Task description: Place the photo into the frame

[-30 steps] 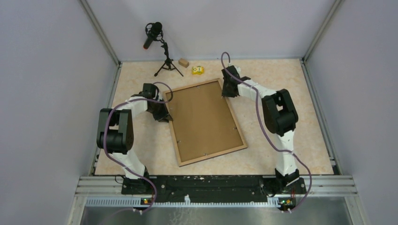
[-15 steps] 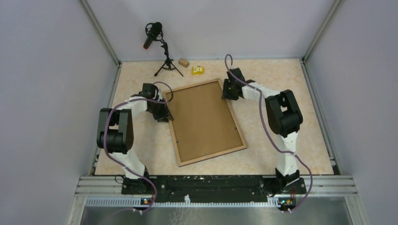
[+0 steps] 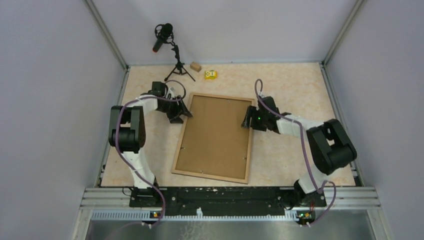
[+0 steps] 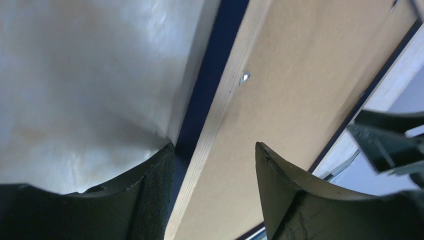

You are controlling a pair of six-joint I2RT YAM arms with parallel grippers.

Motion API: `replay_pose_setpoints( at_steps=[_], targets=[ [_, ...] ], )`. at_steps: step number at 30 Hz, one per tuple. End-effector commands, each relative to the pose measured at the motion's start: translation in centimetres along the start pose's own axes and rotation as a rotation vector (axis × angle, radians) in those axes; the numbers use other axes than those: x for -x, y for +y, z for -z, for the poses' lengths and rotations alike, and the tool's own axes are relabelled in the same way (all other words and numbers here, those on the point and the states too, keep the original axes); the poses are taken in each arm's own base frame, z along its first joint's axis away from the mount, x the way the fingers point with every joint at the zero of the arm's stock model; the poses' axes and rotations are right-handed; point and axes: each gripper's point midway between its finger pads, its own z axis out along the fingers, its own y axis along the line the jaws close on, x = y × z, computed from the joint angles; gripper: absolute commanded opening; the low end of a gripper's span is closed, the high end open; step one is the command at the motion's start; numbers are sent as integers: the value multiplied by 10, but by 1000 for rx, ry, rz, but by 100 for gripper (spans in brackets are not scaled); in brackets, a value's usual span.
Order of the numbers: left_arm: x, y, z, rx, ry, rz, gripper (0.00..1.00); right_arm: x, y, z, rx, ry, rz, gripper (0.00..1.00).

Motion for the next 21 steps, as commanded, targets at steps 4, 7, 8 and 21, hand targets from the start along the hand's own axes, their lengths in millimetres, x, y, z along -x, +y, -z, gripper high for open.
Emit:
replay_pose_setpoints(
  at_steps=[4,7,8,21],
  targets=[
    [28,-60,-42,-101,21,-114,66,-49,60,20,238,45,-49,68],
    [47,-80,-51,-68,14,-137,69,-54,86,19,276,67,-48,69],
    [56,-82,-48,-26,-8,-152,70,-57,89,20,266,71,-41,70],
    [12,-21,81,368,-296,-205,80,10,58,73,-23,-157,185,91]
  ],
)
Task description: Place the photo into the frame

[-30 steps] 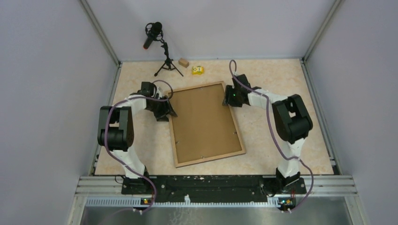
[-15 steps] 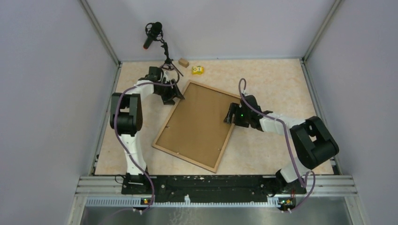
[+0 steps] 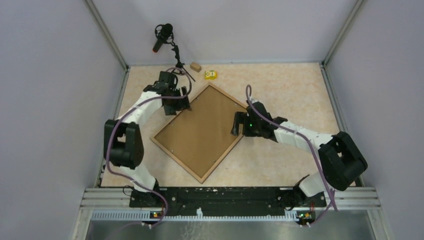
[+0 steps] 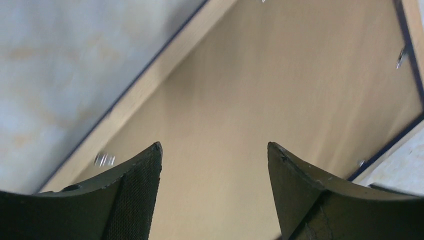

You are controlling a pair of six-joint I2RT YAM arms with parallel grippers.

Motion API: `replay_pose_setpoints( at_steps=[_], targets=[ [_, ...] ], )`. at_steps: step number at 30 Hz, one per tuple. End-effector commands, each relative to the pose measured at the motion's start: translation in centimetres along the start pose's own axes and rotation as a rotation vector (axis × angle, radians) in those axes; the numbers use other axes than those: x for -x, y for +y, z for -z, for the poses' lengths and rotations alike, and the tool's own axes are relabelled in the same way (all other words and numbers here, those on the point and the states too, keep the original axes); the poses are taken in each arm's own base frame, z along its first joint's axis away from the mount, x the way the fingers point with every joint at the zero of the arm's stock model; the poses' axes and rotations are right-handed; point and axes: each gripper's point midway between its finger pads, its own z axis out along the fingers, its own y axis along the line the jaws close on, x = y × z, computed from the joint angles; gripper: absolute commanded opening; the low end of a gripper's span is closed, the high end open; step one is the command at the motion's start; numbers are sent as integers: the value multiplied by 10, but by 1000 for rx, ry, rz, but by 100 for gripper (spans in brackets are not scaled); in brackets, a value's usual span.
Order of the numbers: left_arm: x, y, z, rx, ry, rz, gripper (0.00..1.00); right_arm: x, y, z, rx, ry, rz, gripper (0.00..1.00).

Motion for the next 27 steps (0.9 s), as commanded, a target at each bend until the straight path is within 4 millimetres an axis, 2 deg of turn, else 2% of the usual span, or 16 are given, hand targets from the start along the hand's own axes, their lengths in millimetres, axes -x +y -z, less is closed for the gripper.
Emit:
replay_pose_setpoints(
  at_steps=[1,4,8,10,13,18,23,27],
  targets=[
    [-36,34,63,109,-94,10,80,77,5,30,-101,-194,132,92],
    [-73,47,74,124,-49,70,81,116,10,30,-130,-244,167,94],
    [-118,60,81,137,-1,187,81,158,24,9,-122,-273,173,95],
    [-132,68,84,159,2,262,83,182,33,2,-105,-301,168,95],
    [-148,76,80,157,-13,359,90,203,31,-17,-82,-306,142,95],
    [-164,90,60,129,39,441,87,205,14,-50,-90,-264,143,94],
    [-160,103,43,164,75,426,83,189,-10,-76,-180,-189,170,87],
    [-152,104,33,159,84,421,78,173,-25,-87,-226,-144,162,78]
  ],
)
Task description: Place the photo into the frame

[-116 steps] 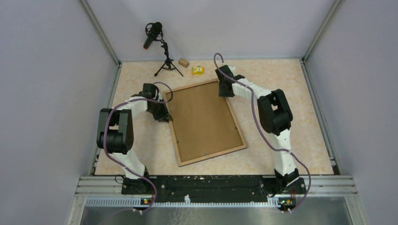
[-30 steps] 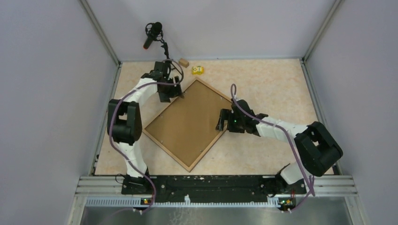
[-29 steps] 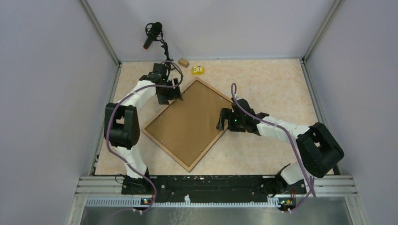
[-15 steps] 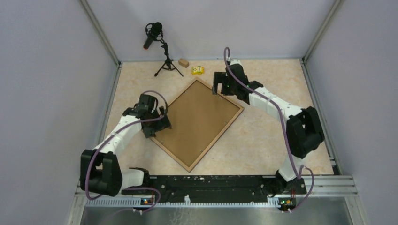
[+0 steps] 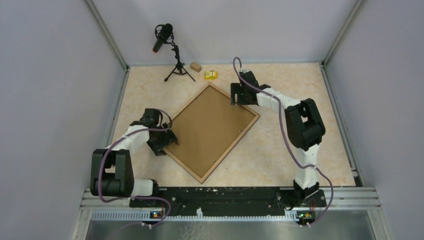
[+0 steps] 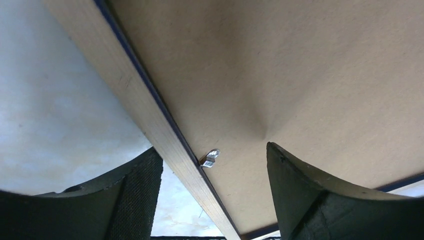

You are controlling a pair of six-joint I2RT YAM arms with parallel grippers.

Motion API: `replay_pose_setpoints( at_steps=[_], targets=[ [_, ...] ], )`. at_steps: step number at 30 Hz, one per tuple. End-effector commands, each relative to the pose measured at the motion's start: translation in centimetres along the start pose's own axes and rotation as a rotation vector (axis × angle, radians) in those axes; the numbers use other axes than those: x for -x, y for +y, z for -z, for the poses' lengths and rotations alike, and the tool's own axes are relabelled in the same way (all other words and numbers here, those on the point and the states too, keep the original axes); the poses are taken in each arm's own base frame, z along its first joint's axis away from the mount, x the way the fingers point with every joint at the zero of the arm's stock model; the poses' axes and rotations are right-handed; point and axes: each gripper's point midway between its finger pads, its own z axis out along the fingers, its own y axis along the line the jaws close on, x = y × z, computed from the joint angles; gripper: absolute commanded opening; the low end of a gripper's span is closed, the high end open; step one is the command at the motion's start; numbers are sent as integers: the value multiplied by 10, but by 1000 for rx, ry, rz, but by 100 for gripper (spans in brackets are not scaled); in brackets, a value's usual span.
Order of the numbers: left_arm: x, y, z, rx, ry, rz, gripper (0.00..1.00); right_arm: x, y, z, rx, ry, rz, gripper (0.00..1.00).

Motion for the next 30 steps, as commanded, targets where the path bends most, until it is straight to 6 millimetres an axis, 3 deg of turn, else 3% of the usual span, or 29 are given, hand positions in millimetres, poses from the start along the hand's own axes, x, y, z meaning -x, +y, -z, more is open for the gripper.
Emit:
replay_pose_setpoints(
  at_steps=[1,10,15,23,30],
  targets=[
    [21,-17,-8,-50,-37,-30,77,5,-2,-3,-28,-9,17,77],
    [30,-18,-18,-61,-45,-58,71,-2,-11,-14,-92,7,40,66],
    [31,-22,-20,-75,-35,-65,70,2,-20,-16,-183,-5,63,67],
    [48,-19,-13,-64,-136,-81,70,-4,-22,-29,-210,23,65,65],
    [48,-18,-13,-68,-135,-90,70,-8,-25,-32,-229,41,56,54]
  ],
)
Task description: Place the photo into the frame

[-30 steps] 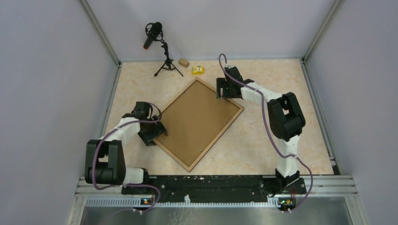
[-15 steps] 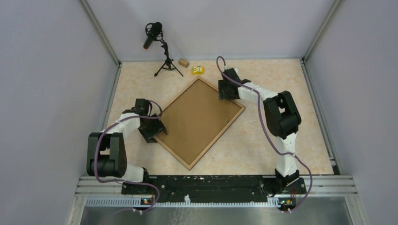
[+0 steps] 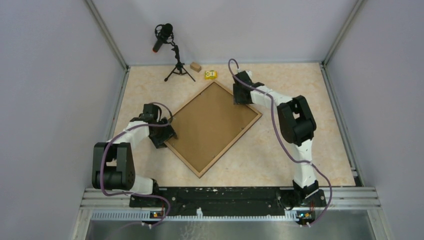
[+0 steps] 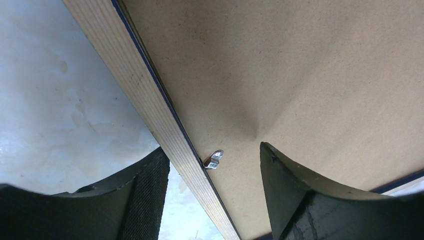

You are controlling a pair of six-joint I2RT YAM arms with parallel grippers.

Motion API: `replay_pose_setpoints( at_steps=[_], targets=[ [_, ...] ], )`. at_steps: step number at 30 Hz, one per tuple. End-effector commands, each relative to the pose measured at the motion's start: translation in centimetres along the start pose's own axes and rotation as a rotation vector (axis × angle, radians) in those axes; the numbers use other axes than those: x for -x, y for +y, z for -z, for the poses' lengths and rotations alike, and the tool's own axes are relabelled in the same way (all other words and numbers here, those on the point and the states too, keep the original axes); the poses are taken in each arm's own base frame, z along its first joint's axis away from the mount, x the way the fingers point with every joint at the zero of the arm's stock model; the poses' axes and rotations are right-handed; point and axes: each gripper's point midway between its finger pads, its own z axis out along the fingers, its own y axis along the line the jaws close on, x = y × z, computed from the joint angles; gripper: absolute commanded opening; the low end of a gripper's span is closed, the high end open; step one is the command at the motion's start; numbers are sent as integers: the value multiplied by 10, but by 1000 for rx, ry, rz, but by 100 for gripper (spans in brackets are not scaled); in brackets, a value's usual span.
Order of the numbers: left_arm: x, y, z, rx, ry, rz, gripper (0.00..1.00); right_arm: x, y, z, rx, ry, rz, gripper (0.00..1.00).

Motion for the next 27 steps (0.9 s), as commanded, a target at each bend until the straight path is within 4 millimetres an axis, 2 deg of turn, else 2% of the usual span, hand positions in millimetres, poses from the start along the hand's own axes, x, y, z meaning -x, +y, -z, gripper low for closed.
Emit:
replay_pose_setpoints(
  at_steps=[1,8,14,17,19,23,27],
  targets=[
    [13,2,-7,-7,-70,-30,70,0,-1,-4,-36,5,4,52],
    [8,3,-11,-13,-46,-25,69,-3,-1,-7,-43,17,3,41],
    [8,3,-10,-14,-48,-21,69,-7,3,-10,-25,37,-3,23],
    [7,4,-10,-11,-49,-22,69,-5,8,-10,-6,34,-7,21],
    [8,3,-9,-14,-52,-26,69,2,9,-7,-4,25,-2,25],
    [13,1,-6,-19,-69,-36,73,21,11,4,2,-4,2,45],
    [18,-4,3,-31,-95,-45,81,31,11,21,25,-38,-11,60]
  ],
)
